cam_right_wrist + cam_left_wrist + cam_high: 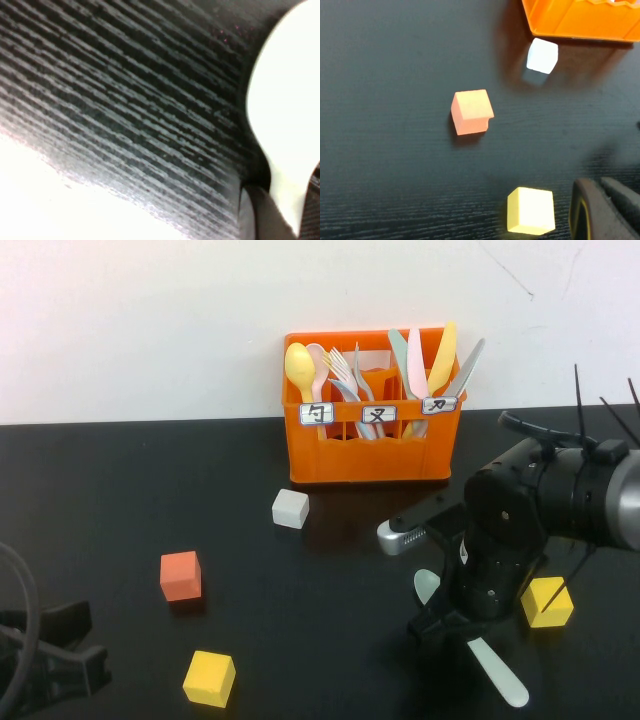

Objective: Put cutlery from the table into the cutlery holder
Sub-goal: Pick up the spoon

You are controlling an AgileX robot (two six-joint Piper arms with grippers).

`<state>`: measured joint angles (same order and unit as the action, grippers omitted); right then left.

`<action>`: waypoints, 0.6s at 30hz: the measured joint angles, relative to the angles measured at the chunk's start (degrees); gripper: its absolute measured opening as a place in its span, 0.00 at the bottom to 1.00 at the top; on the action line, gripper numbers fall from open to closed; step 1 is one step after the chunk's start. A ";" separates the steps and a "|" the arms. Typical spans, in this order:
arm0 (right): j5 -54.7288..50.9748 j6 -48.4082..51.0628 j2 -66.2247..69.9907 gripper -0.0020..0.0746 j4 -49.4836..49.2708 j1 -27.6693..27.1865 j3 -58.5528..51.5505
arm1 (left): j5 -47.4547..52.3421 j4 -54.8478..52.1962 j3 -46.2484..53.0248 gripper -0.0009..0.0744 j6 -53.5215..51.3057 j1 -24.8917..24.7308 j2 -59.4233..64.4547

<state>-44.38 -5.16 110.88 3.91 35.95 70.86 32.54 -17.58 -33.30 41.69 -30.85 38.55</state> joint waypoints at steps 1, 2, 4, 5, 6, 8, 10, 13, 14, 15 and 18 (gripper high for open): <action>0.00 0.16 0.00 0.19 0.00 0.00 0.00 | 0.00 0.00 0.00 0.01 0.03 0.00 0.00; 0.14 0.26 0.00 0.19 0.00 0.00 0.00 | 0.00 0.13 0.00 0.01 -0.03 0.00 0.00; 0.22 0.39 0.00 0.19 0.00 0.00 0.00 | 0.00 0.13 0.00 0.01 -0.12 0.00 0.00; 0.39 0.39 0.00 0.19 0.12 0.00 0.00 | 0.00 0.16 0.00 0.01 -0.12 0.00 0.00; 0.50 0.45 0.00 0.19 0.20 0.00 0.00 | 0.00 0.16 0.00 0.01 -0.12 0.00 0.00; 0.78 0.53 0.00 0.19 0.20 0.00 0.00 | 0.00 0.25 0.00 0.01 -0.12 0.00 0.00; 1.00 0.60 0.00 0.19 0.34 0.00 0.12 | 0.00 0.25 0.00 0.01 -0.12 0.00 0.00; 1.41 0.67 0.00 0.19 0.47 0.00 0.82 | 0.00 0.25 0.00 0.01 -0.12 0.00 0.00; 1.70 0.74 0.00 0.19 0.60 0.00 1.05 | 0.00 0.15 0.00 0.01 -0.12 0.00 0.00; 2.13 0.81 0.00 0.19 0.63 0.00 1.60 | 0.00 0.04 0.00 0.01 -0.12 0.00 0.00; 3.73 2.21 -0.61 0.19 0.74 0.00 3.62 | 0.00 -0.32 0.08 0.01 -0.12 0.00 0.00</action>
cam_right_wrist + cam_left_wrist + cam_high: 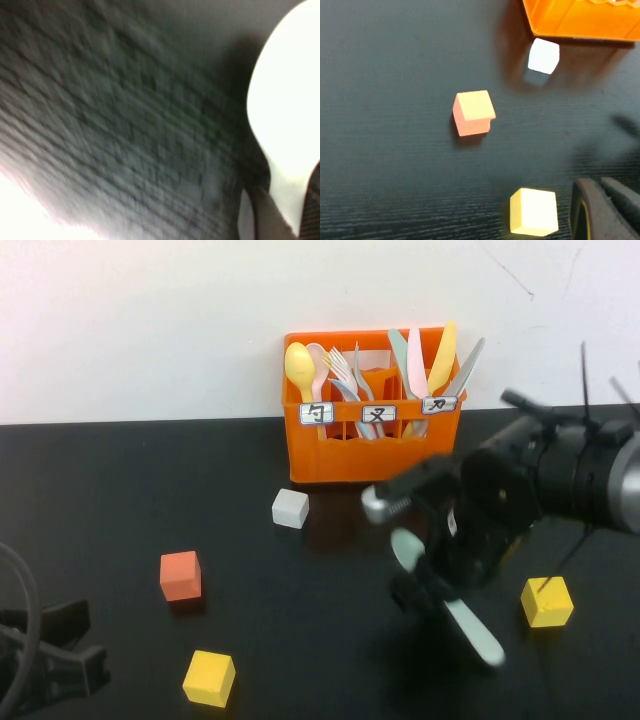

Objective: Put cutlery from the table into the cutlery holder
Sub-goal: Pick up the spoon, then place the spoon on the box

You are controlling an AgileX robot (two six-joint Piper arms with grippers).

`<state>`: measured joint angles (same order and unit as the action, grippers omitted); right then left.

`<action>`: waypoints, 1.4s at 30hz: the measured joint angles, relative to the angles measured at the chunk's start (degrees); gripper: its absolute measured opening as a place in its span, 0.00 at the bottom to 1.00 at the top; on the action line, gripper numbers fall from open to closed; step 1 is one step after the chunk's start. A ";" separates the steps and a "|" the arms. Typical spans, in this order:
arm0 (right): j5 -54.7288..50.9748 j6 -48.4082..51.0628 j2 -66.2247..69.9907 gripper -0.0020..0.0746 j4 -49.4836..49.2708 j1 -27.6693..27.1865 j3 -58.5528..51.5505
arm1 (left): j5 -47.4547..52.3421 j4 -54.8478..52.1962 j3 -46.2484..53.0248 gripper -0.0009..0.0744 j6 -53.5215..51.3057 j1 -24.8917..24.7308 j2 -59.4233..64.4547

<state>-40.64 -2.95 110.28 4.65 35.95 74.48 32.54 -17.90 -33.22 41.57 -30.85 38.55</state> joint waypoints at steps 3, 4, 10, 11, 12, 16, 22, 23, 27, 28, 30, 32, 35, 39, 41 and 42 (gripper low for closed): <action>2.65 2.95 -0.89 0.19 -0.56 0.00 2.79 | 0.00 -0.61 0.00 0.01 0.00 0.00 0.00; 3.49 3.85 -1.01 0.19 -0.85 0.00 3.96 | 0.00 -0.65 0.00 0.01 0.00 0.00 0.00; 11.48 6.53 -1.33 0.19 -2.50 0.00 10.97 | 0.00 -1.21 0.00 0.01 0.00 0.00 0.00; 13.40 6.66 -1.33 0.19 -2.63 0.00 12.03 | 0.00 -1.47 0.00 0.01 0.00 0.00 0.00; 15.50 6.80 -1.33 0.19 -2.73 0.00 13.00 | 0.13 -1.92 0.00 0.01 0.00 0.00 0.00; 25.19 6.93 -1.22 0.19 -2.86 0.00 15.87 | 0.77 -3.51 0.00 0.01 0.52 0.00 0.00; 39.51 7.01 2.08 0.19 -2.88 0.00 19.53 | 1.23 -3.83 0.00 0.01 0.54 0.00 0.00; 40.64 7.01 2.88 0.19 -2.88 0.00 20.17 | 1.23 -3.83 0.00 0.01 0.54 0.00 0.00; 45.05 7.05 6.14 0.19 -2.88 0.00 22.78 | 1.23 -3.83 0.00 0.01 0.54 0.00 0.00; 45.84 7.05 6.83 0.19 -2.88 0.00 23.38 | 1.23 -3.83 0.00 0.01 0.54 0.00 0.00; 47.19 7.14 8.40 0.19 -2.98 0.00 24.72 | 1.23 -3.83 0.00 0.01 0.54 0.00 0.00; 48.54 7.14 9.51 0.19 -2.98 0.00 25.62 | 1.23 -3.87 0.00 0.01 0.54 0.00 0.00; 49.60 7.99 10.80 0.19 -2.98 0.00 26.34 | 1.23 -3.98 0.00 0.01 0.54 0.00 0.00; 50.90 11.35 12.09 0.19 -2.98 0.00 26.56 | 1.23 -4.01 0.00 0.01 0.54 0.00 0.00; 50.90 12.98 12.65 0.19 -2.98 0.00 26.69 | 1.23 -4.01 0.00 0.01 0.42 0.00 0.00; 50.90 13.49 12.82 0.19 -2.98 0.00 26.69 | 1.23 -4.01 0.00 0.01 0.33 0.00 0.00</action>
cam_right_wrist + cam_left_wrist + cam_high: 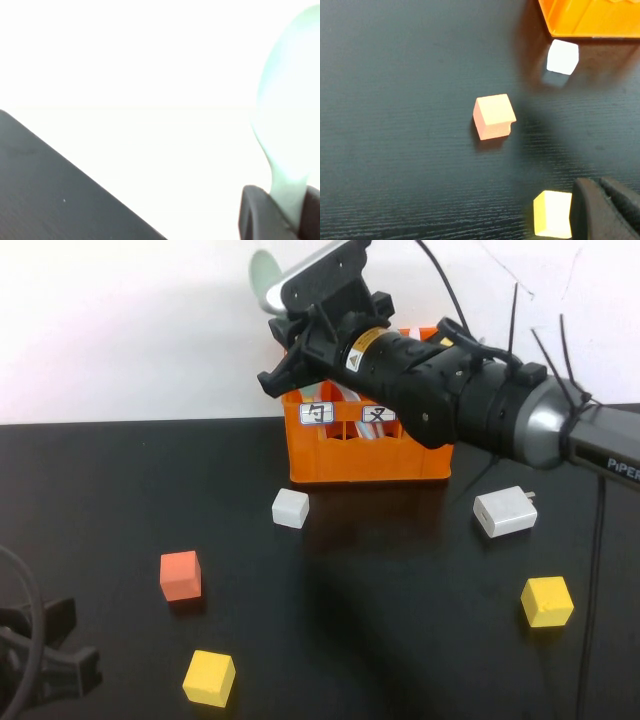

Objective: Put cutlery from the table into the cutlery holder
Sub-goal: Place the spoon on the box

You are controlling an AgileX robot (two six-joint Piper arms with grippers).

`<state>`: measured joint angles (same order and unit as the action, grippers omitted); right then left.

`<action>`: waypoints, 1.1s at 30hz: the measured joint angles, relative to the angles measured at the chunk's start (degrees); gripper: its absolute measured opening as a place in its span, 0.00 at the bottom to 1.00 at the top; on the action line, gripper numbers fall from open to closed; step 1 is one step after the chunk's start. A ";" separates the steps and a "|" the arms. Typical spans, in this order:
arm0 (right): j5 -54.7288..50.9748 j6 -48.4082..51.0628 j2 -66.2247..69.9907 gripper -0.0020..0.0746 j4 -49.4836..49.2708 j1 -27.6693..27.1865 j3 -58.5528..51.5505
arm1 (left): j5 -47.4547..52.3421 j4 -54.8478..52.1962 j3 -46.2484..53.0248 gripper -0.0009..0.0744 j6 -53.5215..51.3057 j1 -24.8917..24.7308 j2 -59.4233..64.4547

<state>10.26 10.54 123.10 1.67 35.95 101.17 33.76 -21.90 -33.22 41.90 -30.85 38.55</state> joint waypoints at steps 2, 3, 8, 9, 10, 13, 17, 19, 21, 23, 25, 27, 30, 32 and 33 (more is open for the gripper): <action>0.14 0.66 0.47 0.19 0.00 0.00 0.00 | 0.00 -0.10 0.00 0.01 -0.03 0.00 0.00; 0.28 0.77 0.58 0.19 0.00 0.00 0.00 | 0.00 -0.10 0.00 0.01 -0.13 0.00 0.00; 0.36 2.05 1.74 0.19 0.00 0.00 0.12 | 0.12 -0.10 0.00 0.01 -0.13 0.00 0.00; 0.36 2.19 1.91 0.19 0.00 0.00 0.12 | 0.12 -0.10 0.00 0.01 -0.13 0.00 0.00; 0.36 2.31 2.20 0.20 0.00 0.00 0.12 | 0.12 -0.10 0.00 0.01 -0.13 0.00 0.00; 0.25 2.44 2.85 0.29 0.00 0.00 0.12 | 0.35 0.00 0.00 0.01 -0.13 0.00 0.00; 0.15 2.65 3.09 0.43 0.00 -0.32 0.12 | 0.83 0.00 0.00 0.01 -0.13 0.00 0.00; 0.15 2.65 3.09 0.46 -0.24 -0.71 0.12 | 1.07 0.11 0.00 0.01 -0.16 0.00 0.00; 0.15 2.65 3.09 0.47 -0.60 -0.99 0.12 | 1.07 0.11 0.00 0.01 -0.16 0.00 0.00; 0.02 2.65 3.09 0.47 -0.60 -1.11 0.12 | 0.96 0.11 0.00 0.01 -0.05 0.00 0.00; -0.73 2.65 2.99 0.47 -0.60 -1.19 0.12 | 0.32 0.11 0.00 0.01 0.31 0.00 0.00; -2.37 2.65 2.74 0.45 -0.60 -1.19 0.12 | -1.00 0.11 0.00 0.01 0.53 0.00 0.00; -6.21 2.65 1.10 0.37 -0.60 -1.08 0.12 | -1.87 0.11 0.00 0.01 0.77 0.00 -0.81; -8.36 2.65 -0.35 0.28 -0.60 -1.08 0.12 | -1.87 -0.29 0.13 0.01 0.79 0.00 -2.00; -9.36 2.65 -1.19 0.23 -0.60 -1.08 0.12 | -2.11 -0.93 0.27 0.01 1.01 0.00 -2.68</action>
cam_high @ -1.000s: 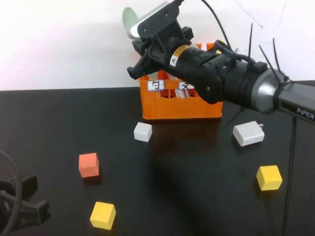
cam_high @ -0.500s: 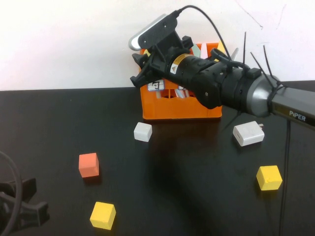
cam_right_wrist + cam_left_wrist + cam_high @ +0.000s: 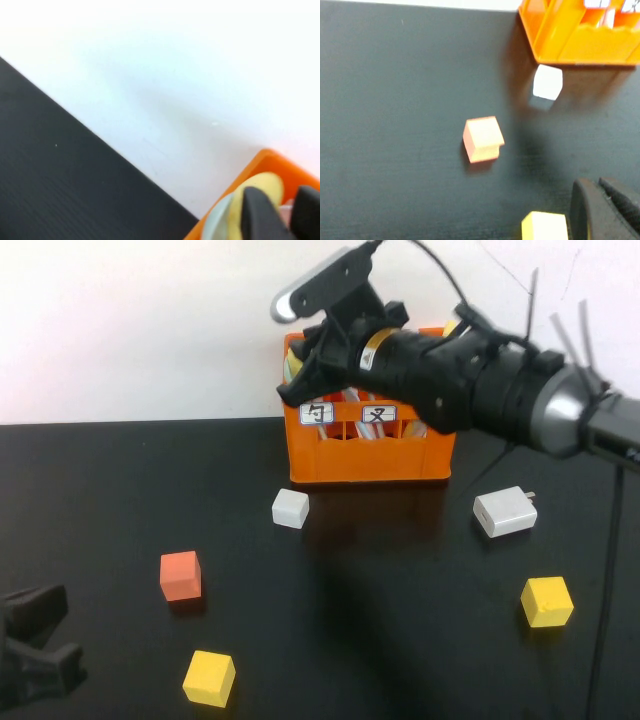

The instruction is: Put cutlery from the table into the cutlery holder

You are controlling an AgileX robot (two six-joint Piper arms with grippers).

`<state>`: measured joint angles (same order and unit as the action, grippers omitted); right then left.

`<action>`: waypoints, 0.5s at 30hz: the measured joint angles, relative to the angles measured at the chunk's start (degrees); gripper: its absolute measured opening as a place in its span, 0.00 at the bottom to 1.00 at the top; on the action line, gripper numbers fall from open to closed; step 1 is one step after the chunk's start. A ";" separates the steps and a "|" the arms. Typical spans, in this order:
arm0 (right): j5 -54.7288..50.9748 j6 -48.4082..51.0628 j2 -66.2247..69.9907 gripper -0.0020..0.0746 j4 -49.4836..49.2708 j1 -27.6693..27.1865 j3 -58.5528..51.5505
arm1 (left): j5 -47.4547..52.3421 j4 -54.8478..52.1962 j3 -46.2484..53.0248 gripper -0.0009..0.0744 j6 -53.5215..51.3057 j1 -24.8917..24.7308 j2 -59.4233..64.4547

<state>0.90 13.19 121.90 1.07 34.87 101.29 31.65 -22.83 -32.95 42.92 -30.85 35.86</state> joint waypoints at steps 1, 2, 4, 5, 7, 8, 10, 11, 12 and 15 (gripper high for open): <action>-0.90 0.00 -0.87 0.18 0.00 0.00 0.00 | -0.14 -0.66 0.44 0.01 0.41 0.00 -1.05; -1.60 0.11 -1.59 0.13 0.00 0.00 0.00 | -0.62 -1.49 1.04 0.01 0.87 0.00 -2.23; -2.89 1.01 -3.15 0.07 0.00 0.00 0.00 | -1.50 -3.11 2.64 0.01 2.45 0.00 -5.15; -3.41 1.71 -3.82 0.05 0.00 0.12 0.00 | -2.06 -4.16 3.52 0.01 3.47 0.00 -6.88; -4.88 4.06 -5.40 0.04 0.00 0.64 0.00 | -2.96 -6.14 5.22 0.01 4.92 0.00 -10.43; -5.77 5.52 -6.27 0.03 0.00 1.00 0.00 | -3.50 -7.18 6.20 0.01 5.53 0.00 -12.56; -7.59 8.61 -8.12 0.03 0.10 2.16 0.00 | -4.32 -9.19 7.95 0.01 6.40 0.00 -16.55; -8.51 9.79 -8.90 0.03 0.21 2.90 0.00 | -4.75 -10.14 8.87 0.01 6.70 0.00 -18.77; -9.49 10.97 -9.88 0.03 0.21 3.68 0.00 | -5.01 -10.90 9.76 0.01 6.77 0.00 -20.95; -12.06 12.49 -12.47 0.03 0.99 5.84 0.00 | -5.38 -12.09 12.41 0.01 7.00 0.00 -26.83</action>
<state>-11.15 25.69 109.44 2.07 40.71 101.29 26.28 -34.92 -20.54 49.92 -30.85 9.03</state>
